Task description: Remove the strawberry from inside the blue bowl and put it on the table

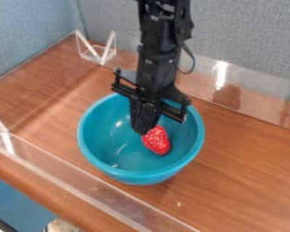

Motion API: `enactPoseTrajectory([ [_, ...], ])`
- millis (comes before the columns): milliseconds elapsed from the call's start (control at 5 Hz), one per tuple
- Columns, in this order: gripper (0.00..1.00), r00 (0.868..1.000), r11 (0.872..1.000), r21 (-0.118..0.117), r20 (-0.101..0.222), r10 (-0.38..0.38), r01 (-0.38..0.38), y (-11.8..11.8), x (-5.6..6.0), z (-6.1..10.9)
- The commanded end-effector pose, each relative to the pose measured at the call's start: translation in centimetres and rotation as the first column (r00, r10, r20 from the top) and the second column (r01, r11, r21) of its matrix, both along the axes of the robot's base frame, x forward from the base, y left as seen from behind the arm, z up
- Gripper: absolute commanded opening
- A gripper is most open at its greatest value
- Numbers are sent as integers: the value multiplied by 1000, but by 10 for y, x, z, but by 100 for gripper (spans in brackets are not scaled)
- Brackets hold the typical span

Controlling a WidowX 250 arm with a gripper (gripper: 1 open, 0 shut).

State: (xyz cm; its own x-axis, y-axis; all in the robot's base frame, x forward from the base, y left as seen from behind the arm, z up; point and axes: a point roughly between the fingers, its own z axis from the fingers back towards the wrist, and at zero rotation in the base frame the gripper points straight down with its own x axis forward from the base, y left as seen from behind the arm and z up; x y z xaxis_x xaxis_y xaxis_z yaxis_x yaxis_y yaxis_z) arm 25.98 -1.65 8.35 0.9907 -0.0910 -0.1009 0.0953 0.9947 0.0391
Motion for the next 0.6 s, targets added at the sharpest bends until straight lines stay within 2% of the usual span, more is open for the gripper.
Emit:
enactPoseTrajectory([
  [0,0,996,1000,-11,89,8,-7,3,7,22],
  [400,0,994,1000,-16,111,7,-5,4,10,24],
])
